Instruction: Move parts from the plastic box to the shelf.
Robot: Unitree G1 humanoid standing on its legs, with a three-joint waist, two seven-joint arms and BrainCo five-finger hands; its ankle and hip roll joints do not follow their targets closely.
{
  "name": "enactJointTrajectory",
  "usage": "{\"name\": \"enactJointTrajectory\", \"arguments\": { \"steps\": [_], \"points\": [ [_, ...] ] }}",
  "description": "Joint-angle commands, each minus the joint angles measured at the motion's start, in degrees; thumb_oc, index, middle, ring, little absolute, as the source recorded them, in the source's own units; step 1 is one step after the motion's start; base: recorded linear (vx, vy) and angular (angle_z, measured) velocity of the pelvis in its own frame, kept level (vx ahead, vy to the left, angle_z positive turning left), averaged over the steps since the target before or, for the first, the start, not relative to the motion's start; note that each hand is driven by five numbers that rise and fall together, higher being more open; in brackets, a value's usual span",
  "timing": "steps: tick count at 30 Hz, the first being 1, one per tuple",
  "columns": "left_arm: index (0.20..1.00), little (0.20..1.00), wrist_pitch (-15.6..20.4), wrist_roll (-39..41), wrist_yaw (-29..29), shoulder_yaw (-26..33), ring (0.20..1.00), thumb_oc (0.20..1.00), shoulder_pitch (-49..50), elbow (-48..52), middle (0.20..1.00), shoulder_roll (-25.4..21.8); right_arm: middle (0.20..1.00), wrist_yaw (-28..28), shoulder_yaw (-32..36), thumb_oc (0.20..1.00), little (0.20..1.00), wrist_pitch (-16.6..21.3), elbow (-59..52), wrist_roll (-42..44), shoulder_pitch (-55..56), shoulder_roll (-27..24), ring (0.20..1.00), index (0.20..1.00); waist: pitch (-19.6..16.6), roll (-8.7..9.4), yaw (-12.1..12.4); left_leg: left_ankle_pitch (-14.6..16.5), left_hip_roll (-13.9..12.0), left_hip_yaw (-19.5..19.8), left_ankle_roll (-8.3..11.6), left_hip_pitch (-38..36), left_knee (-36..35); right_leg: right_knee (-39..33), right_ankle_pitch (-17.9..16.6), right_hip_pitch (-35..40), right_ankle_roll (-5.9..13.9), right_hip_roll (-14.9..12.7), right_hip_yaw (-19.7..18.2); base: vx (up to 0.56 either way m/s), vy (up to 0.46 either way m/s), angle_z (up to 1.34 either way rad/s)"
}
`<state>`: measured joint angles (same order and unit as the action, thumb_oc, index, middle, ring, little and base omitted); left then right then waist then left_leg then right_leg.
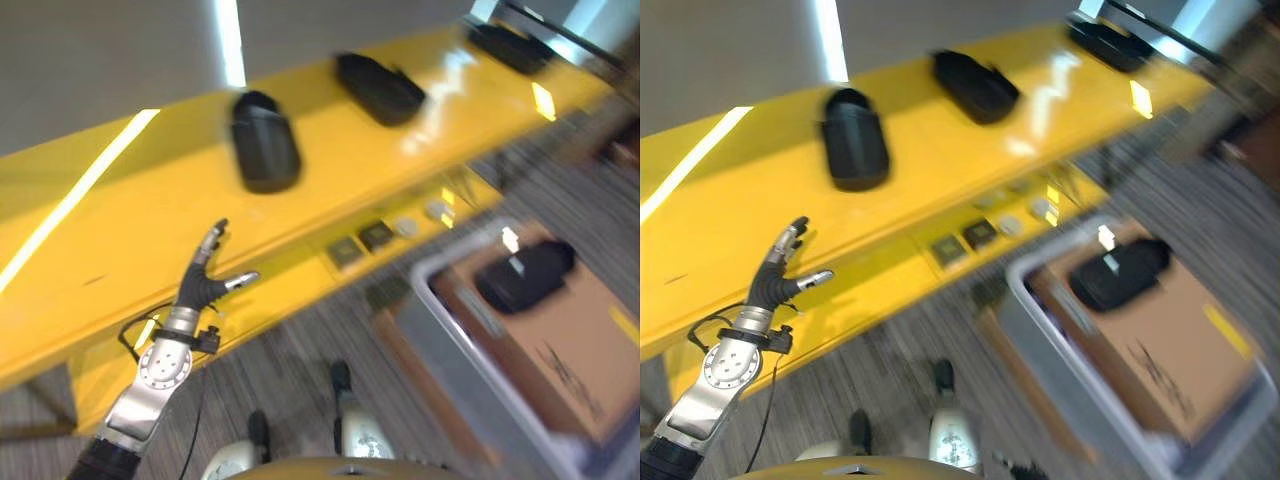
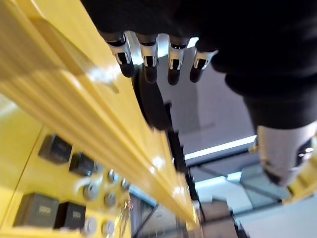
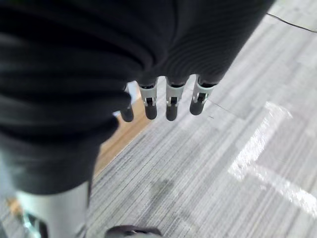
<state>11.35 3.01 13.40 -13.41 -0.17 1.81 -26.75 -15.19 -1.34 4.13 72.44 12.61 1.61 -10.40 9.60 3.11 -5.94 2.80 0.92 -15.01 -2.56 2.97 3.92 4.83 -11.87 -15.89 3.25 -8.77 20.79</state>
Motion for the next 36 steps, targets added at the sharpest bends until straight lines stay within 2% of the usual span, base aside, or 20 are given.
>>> {"name": "enactJointTrajectory", "arguments": {
  "steps": [1,2,3,7,9,11,12,13,14,16,17,18,19,22,28,29,32,34,35,36],
  "points": [
    [1.0,1.0,3.2,-2.9,1.7,2.7,1.0,1.0,4.3,7.9,1.0,-1.3,1.0,-1.3,-0.5,1.0,1.0,0.1,0.9,-2.2,4.0,-0.2,1.0,1.0,-2.6,-1.69,4.8,1.3,-3.5,1.2,2.02,-4.1,-7.0,7.4,13.0,9.1,6.61,-4.8,3.6,-0.01,-0.155,-1.85],
    [1.0,1.0,3.2,-3.0,1.9,3.3,1.0,1.0,4.5,7.5,1.0,-1.1,1.0,-1.4,-0.4,1.0,1.0,0.1,0.8,-2.5,3.7,-0.3,1.0,1.0,-2.8,-1.35,5.3,1.4,-3.8,-0.4,2.37,-3.6,-6.2,4.8,12.6,10.7,6.91,-4.7,5.9,-0.03,-0.174,-1.23],
    [1.0,1.0,3.0,-3.8,1.9,3.3,1.0,1.0,4.5,6.6,1.0,-1.2,1.0,-1.5,-0.7,1.0,1.0,0.0,0.6,-2.6,3.5,-0.2,1.0,1.0,-3.0,-1.2,5.2,1.3,-4.0,-1.5,2.67,-3.5,-5.9,2.2,12.4,11.2,6.81,-3.9,5.3,-0.01,-0.206,-0.58],
    [1.0,1.0,3.0,-3.1,2.3,2.5,1.0,1.0,3.9,1.7,1.0,0.6,1.0,-1.5,-2.1,1.0,1.0,0.3,0.3,-2.8,3.0,-0.4,1.0,1.0,-3.0,-2.0,4.2,2.1,-6.3,-2.7,4.38,-2.3,-0.7,-3.2,13.3,13.1,4.92,-0.3,-0.3,0.09,-0.241,-0.83],
    [1.0,1.0,2.6,-3.3,2.0,2.8,1.0,1.0,4.3,0.7,1.0,1.1,1.0,-1.2,-2.6,1.0,1.0,0.6,0.0,-2.8,3.1,-0.7,1.0,1.0,-1.9,-1.75,4.0,3.2,-9.3,-2.2,5.33,-0.2,9.2,-3.7,14.4,14.8,3.27,0.9,-1.2,0.12,-0.294,-0.2],
    [1.0,1.0,2.5,-2.9,2.1,2.5,1.0,1.0,4.3,-0.5,1.0,1.7,1.0,-1.4,-3.6,1.0,1.0,0.9,-0.2,-3.1,2.5,-1.8,1.0,1.0,-0.1,-1.82,5.0,-0.4,-11.3,1.6,6.74,3.0,17.3,-4.7,15.3,17.0,1.38,2.8,-2.7,0.03,-0.233,-0.29],
    [1.0,1.0,2.5,-2.7,2.3,2.2,1.0,1.0,3.8,-1.2,1.0,2.2,1.0,-1.6,-3.8,1.0,1.0,1.1,-0.4,-3.4,1.8,-2.6,1.0,1.0,1.0,-1.83,5.5,-3.2,-11.2,3.8,6.84,5.1,19.6,-5.1,14.5,16.9,0.36,3.1,-2.8,-0.03,-0.197,-0.63],
    [1.0,1.0,2.4,-2.5,2.6,1.6,1.0,1.0,3.6,-2.5,1.0,2.7,1.0,-2.3,-3.6,1.0,1.0,1.4,-1.2,-3.2,1.1,-3.6,1.0,1.0,1.5,-1.87,5.8,-3.8,-10.0,8.4,7.49,6.9,19.4,-6.3,14.8,17.5,0.27,3.5,-4.0,-0.05,-0.11,-0.87],
    [1.0,1.0,2.4,-2.5,2.6,1.6,1.0,1.0,3.5,-2.5,1.0,2.7,1.0,-2.3,-3.5,1.0,1.0,1.4,-1.2,-3.2,1.0,-3.6,1.0,1.0,1.4,-1.76,5.7,-4.2,-9.8,8.4,7.4,7.0,19.1,-6.3,14.6,17.4,0.28,3.3,-3.9,0.06,-0.047,-0.66],
    [1.0,1.0,2.2,-3.4,3.4,1.4,1.0,1.0,3.8,-3.6,1.0,3.1,1.0,-2.9,-4.1,1.0,1.0,2.2,-3.8,-3.8,-0.3,-4.9,1.0,1.0,1.1,-2.18,6.1,-1.1,-6.3,12.5,6.97,7.0,11.9,-7.4,14.4,17.8,1.33,3.0,-6.3,0.11,0.055,-0.46],
    [1.0,1.0,2.2,-3.9,3.9,1.4,1.0,1.0,3.9,-4.5,1.0,3.2,1.0,-3.6,-4.6,1.0,1.0,2.7,-5.6,-4.6,-0.8,-5.6,1.0,1.0,0.9,-2.76,6.2,-2.1,-5.8,14.1,7.19,6.7,7.3,-7.4,14.4,17.9,1.72,3.4,-7.3,0.2,0.134,-0.32],
    [1.0,1.0,2.2,-4.5,4.4,1.1,1.0,1.0,4.2,-5.5,1.0,3.2,1.0,-4.5,-5.1,1.0,1.0,4.2,-10.0,-5.7,-1.4,-6.7,1.0,1.0,0.6,-3.97,6.1,-5.4,-5.8,16.7,7.65,7.8,1.3,-6.9,15.0,17.9,1.87,4.2,-8.6,0.16,0.112,-0.45],
    [1.0,1.0,2.3,-4.5,4.4,1.1,1.0,1.0,4.2,-5.7,1.0,3.3,1.0,-4.6,-5.1,1.0,1.0,4.1,-10.2,-5.7,-1.2,-6.8,1.0,1.0,0.6,-3.96,6.2,-5.8,-5.8,16.6,7.68,7.4,0.5,-6.8,15.1,17.8,1.85,4.1,-8.7,0.21,0.139,-0.7],
    [1.0,1.0,1.1,-4.7,3.0,-0.4,1.0,1.0,4.1,-9.6,1.0,3.4,1.0,-5.1,-4.7,1.0,1.0,5.2,-12.3,-5.5,-2.8,-7.3,1.0,1.0,1.2,-5.29,6.4,-8.9,-2.5,23.7,8.11,9.6,-4.2,-6.2,16.5,19.1,1.97,5.6,-13.8,0.17,0.145,-1.11],
    [1.0,1.0,-1.3,-6.6,0.5,-3.1,1.0,1.0,3.8,-19.2,1.0,4.3,1.0,-4.8,-5.1,1.0,1.0,4.9,-14.2,-7.3,-2.5,-6.4,1.0,1.0,-0.8,-5.1,5.5,-6.6,-2.0,23.0,6.39,6.3,-2.7,-4.6,16.8,19.3,3.46,3.4,-15.8,0.12,0.246,-0.69],
    [1.0,1.0,-1.9,-8.0,-0.2,-1.9,1.0,1.0,4.9,-21.0,1.0,3.6,1.0,-5.0,-4.0,1.0,1.0,5.9,-20.6,-8.5,-1.0,-6.3,1.0,1.0,-1.6,-4.78,4.4,-5.5,-1.5,21.9,4.95,5.2,-2.2,-1.8,16.6,18.0,4.42,2.9,-17.4,0.11,0.258,-0.22],
    [1.0,1.0,-2.2,-9.0,-0.5,-1.6,1.0,1.0,5.6,-24.3,1.0,3.8,1.0,-5.6,-4.3,1.0,1.0,7.0,-28.5,-11.7,1.3,-6.2,1.0,1.0,-1.4,-4.17,3.8,-3.9,-1.1,20.7,3.65,4.1,-1.5,3.1,17.3,16.1,5.58,2.2,-18.5,0.06,0.224,-0.41],
    [1.0,1.0,-2.8,-11.1,0.3,-2.4,1.0,1.0,4.7,-29.7,1.0,4.3,1.0,-6.6,-4.2,1.0,1.0,8.2,-31.9,-12.4,1.3,-5.8,1.0,1.0,-0.8,-3.74,3.0,-3.1,-1.0,19.5,2.5,2.9,-1.4,7.9,15.8,12.9,7.15,1.9,-19.9,-0.02,0.211,-0.41],
    [1.0,1.0,-3.4,-12.1,1.2,-2.7,1.0,1.0,4.0,-33.0,1.0,4.9,1.0,-7.8,-4.8,1.0,1.0,8.6,-37.5,-13.9,0.1,-5.7,1.0,1.0,0.1,-3.87,2.6,-3.0,-1.0,18.3,1.65,2.2,-1.9,11.0,12.5,10.4,8.48,1.5,-20.9,-0.06,0.243,-0.45],
    [1.0,1.0,-3.5,-12.8,1.6,-3.0,1.0,1.0,3.4,-35.4,1.0,5.1,1.0,-8.2,-5.1,1.0,1.0,9.1,-39.5,-14.3,-0.1,-5.7,1.0,1.0,0.5,-3.94,2.3,-3.2,-1.1,18.3,1.4,2.1,-2.1,11.6,12.2,9.7,8.56,2.0,-21.6,-0.07,0.217,-0.5]
  ]
}}
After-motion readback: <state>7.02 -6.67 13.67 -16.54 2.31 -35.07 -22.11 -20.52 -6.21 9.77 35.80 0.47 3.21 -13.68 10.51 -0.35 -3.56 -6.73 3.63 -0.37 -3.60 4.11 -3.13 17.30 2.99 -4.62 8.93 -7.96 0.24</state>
